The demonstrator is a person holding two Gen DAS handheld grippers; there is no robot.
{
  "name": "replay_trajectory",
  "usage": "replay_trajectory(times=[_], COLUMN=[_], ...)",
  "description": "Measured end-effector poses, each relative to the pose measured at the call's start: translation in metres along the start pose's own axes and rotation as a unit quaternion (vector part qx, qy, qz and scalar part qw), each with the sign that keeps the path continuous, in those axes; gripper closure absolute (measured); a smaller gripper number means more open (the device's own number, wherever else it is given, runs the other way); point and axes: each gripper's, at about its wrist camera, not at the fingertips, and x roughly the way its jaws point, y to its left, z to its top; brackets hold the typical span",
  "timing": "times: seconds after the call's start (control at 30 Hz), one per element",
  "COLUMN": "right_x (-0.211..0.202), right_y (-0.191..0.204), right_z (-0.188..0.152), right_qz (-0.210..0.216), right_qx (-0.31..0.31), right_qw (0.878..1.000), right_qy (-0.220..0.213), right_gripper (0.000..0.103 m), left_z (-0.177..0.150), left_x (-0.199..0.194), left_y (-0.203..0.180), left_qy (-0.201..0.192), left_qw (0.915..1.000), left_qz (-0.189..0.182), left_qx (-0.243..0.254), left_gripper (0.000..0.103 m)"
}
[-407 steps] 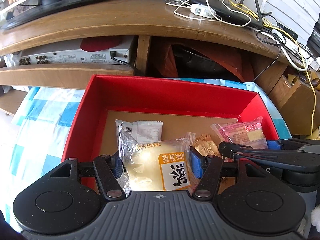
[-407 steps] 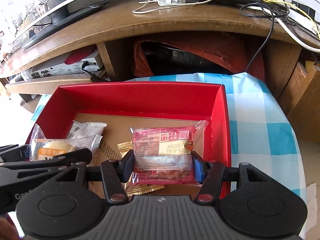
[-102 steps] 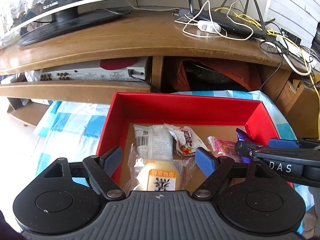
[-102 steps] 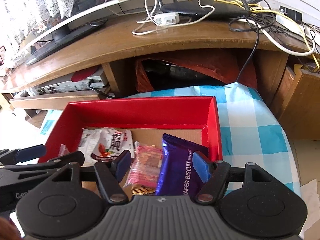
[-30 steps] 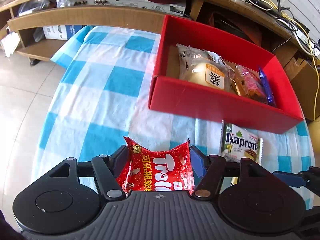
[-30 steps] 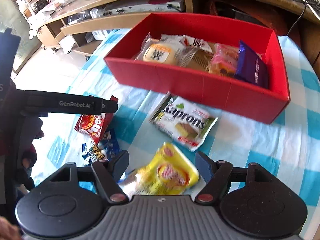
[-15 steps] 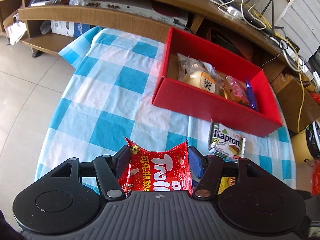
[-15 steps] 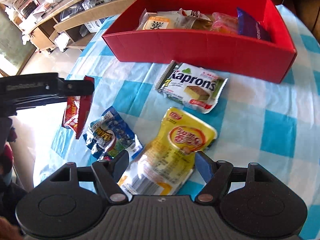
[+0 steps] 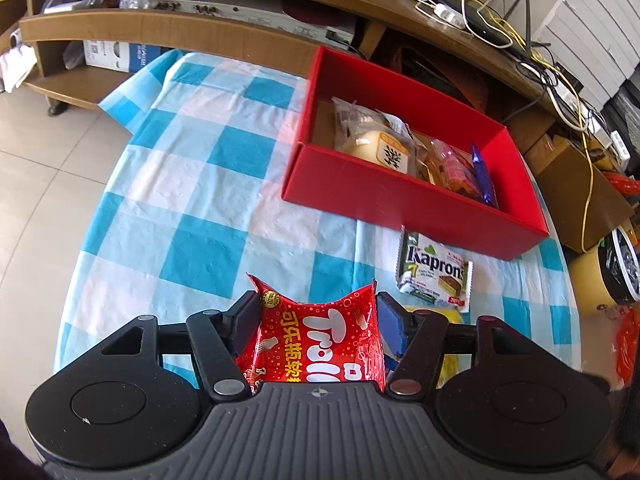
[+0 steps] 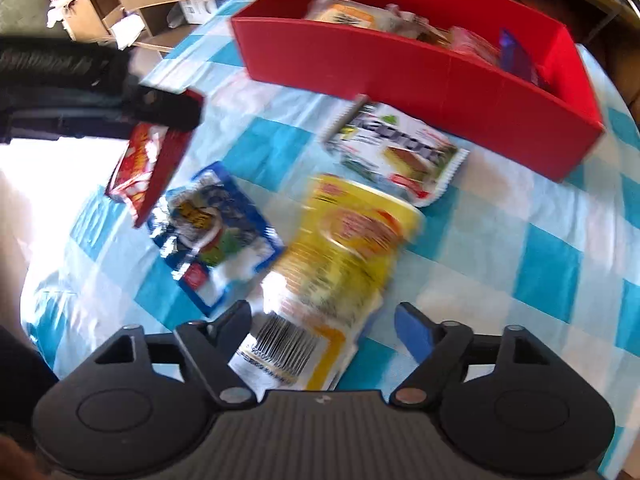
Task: Organize snacks
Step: 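Grasp the yellow snack packet with right gripper while left holds the Trolli packet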
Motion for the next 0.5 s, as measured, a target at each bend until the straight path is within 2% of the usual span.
replay_trajectory(times=[0.1, 0.2, 0.3, 0.47, 0.5], right_x=[-0.005, -0.011, -0.011, 0.009, 0.012], right_y=[-0.022, -0.027, -0.013, 0.013, 0.016], right_z=[-0.002, -0.001, 0.002, 0.005, 0.007], right_qz=[-0.012, 0.001, 0.014, -0.013, -0.015], right_qx=[0.031, 0.047, 0.007, -0.093, -0.104], right_qw=[0.999, 0.999, 1.000, 0.996, 0.994], right_qy=[0.005, -0.013, -0.020, 0.001, 0.001], right_gripper=[0.019, 0.019, 0.019, 0.019, 0.015], left_z=[-0.001, 0.000, -0.001, -0.003, -0.003], left_x=[-0.001, -0.002, -0.001, 0.003, 0.004], left_y=[-0.003, -0.007, -0.010, -0.010, -0.009], left_qy=[0.000, -0.002, 0.000, 0.006, 0.007], left_qw=[1.0000, 0.9999, 0.9999, 0.9999, 0.9999], left_qz=[-0.004, -0.008, -0.007, -0.002, -0.002], left_qx=[0.005, 0.007, 0.011, 0.012, 0.011], left_gripper=[0.034, 0.034, 0.034, 0.033, 0.033])
